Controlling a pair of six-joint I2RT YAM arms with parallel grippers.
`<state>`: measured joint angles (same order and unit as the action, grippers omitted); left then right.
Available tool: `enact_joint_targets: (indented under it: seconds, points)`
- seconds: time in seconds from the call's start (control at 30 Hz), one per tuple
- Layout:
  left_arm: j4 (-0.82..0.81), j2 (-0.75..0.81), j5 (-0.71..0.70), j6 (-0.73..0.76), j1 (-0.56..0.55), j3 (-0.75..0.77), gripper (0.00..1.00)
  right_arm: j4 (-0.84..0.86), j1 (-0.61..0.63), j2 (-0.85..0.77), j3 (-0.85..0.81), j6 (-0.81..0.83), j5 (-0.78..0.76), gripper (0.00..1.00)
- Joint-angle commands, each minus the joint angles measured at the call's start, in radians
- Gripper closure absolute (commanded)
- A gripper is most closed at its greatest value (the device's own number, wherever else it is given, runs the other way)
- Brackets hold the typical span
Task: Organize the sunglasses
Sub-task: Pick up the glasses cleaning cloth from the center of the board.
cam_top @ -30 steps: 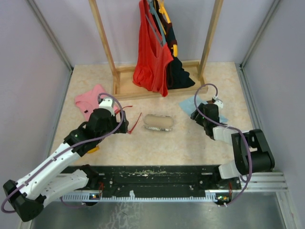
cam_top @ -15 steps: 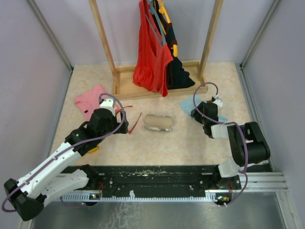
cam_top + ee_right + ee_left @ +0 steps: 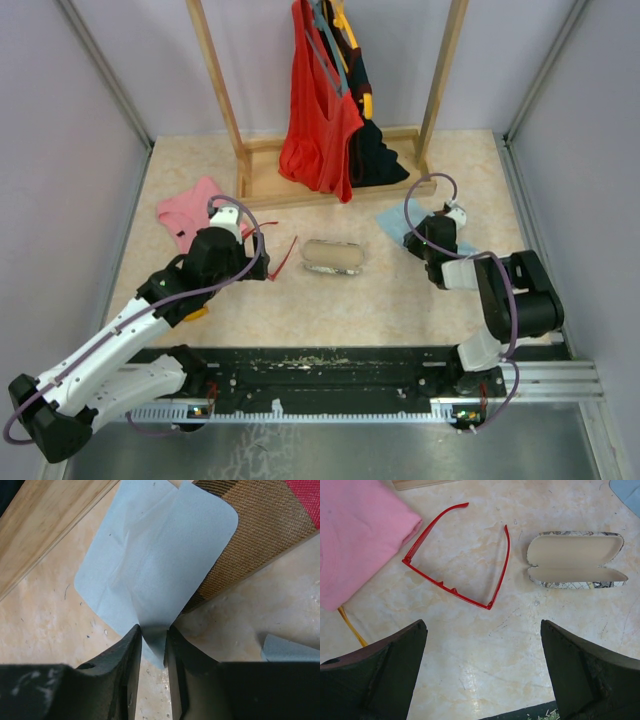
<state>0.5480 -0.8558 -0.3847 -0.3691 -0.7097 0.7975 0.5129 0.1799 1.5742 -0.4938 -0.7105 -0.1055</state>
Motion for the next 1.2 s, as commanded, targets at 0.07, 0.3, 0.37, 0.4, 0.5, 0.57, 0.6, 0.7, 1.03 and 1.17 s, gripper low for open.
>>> enact_joint_targets:
  seconds: [0.07, 0.3, 0.37, 0.4, 0.5, 0.57, 0.6, 0.7, 1.03, 1.17]
  points:
    - [0.004, -0.005, -0.013, 0.005, 0.007, -0.007, 0.0, 0.059, -0.01, 0.017, -0.039, 0.014, 0.01, 0.83]
    - [0.003, 0.0, -0.014, 0.002, 0.007, -0.007, 0.0, 0.029, -0.01, -0.061, -0.042, 0.05, 0.029, 0.99]
    - [0.001, 0.005, -0.015, 0.001, 0.007, -0.007, 0.0, -0.006, -0.01, -0.105, -0.046, 0.066, 0.024, 1.0]
    - [0.0, 0.006, -0.014, 0.002, 0.007, -0.007, 0.0, -0.029, -0.01, -0.132, -0.049, 0.079, 0.019, 1.0]
    - [-0.003, 0.012, -0.01, 0.004, 0.007, -0.008, 0.0, -0.114, -0.01, -0.206, -0.073, 0.113, 0.016, 1.0]
    - [-0.006, 0.015, -0.005, 0.003, 0.007, -0.009, 0.0, -0.173, -0.01, -0.257, -0.086, 0.132, 0.018, 1.0]
    - [-0.008, 0.018, -0.002, 0.004, 0.007, -0.011, 0.0, -0.202, -0.01, -0.282, -0.091, 0.14, 0.021, 1.0]
    - [-0.012, 0.025, 0.004, 0.006, 0.007, -0.013, 0.0, -0.308, -0.01, -0.358, -0.105, 0.161, 0.03, 1.0]
    - [-0.03, 0.053, 0.045, 0.002, 0.007, -0.021, 0.0, -0.684, 0.004, -0.65, -0.133, 0.184, 0.141, 1.0]
    - [-0.031, 0.061, 0.059, -0.017, 0.007, -0.027, 0.0, -0.834, 0.048, -0.753, -0.155, 0.188, 0.168, 1.0]
